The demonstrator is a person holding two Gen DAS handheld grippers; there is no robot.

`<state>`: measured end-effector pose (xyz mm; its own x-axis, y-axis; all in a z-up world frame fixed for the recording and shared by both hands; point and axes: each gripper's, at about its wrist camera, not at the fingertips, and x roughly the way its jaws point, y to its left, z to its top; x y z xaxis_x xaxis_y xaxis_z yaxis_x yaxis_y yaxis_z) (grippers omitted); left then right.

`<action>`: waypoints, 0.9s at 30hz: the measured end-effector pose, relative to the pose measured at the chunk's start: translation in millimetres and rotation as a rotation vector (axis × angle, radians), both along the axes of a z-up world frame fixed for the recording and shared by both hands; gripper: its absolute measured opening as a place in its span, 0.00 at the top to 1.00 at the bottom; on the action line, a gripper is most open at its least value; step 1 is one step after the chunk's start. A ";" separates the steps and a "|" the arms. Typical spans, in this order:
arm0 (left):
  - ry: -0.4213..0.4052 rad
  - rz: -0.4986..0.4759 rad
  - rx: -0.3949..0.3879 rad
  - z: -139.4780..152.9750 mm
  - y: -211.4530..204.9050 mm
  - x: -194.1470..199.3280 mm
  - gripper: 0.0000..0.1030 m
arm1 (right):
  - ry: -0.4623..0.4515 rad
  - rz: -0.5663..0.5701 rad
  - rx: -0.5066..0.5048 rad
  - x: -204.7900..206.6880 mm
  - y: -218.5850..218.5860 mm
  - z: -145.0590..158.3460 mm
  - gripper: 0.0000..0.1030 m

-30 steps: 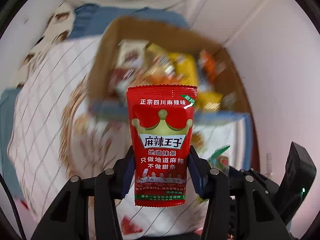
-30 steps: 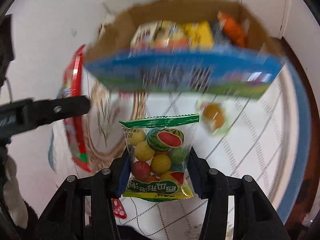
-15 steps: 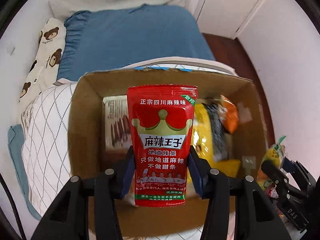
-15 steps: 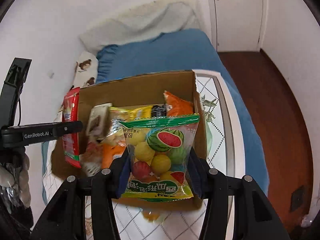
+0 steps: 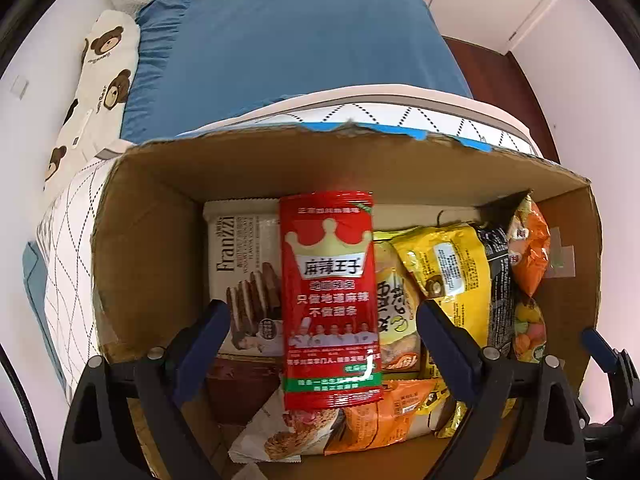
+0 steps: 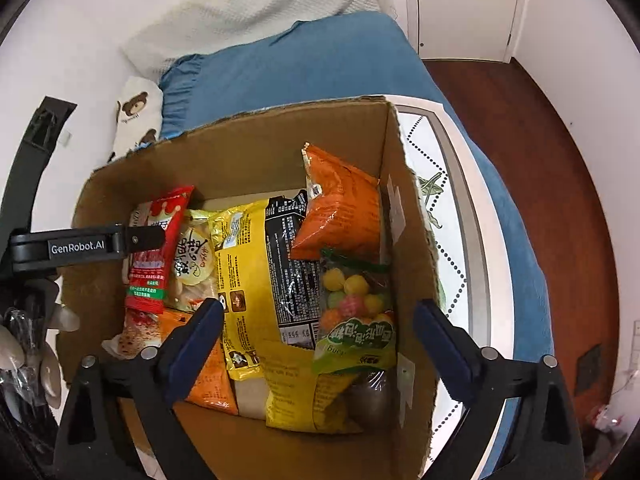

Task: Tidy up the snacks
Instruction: 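Carry both packets into the cardboard box and open both tools, then move both tools back toward the red triangle packet and egg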

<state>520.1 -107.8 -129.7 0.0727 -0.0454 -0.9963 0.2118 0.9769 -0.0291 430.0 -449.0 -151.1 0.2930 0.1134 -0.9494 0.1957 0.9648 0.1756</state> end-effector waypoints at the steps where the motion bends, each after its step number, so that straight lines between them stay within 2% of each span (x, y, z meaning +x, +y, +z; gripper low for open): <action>1: 0.002 0.001 -0.002 -0.2 1.1 -0.2 0.08 | 0.002 0.001 -0.013 1.2 2.2 -2.0 0.05; 7: -0.047 0.003 -0.024 14.2 5.9 -25.1 0.08 | 0.002 0.010 -0.058 1.4 10.3 -8.2 0.05; 16: -0.189 0.001 -0.054 49.9 13.5 -79.0 0.08 | -0.050 0.018 -0.119 -25.4 27.2 10.4 0.04; 27: -0.383 0.022 -0.084 110.0 35.4 -150.9 0.08 | -0.185 0.031 -0.180 -77.2 44.5 61.0 0.04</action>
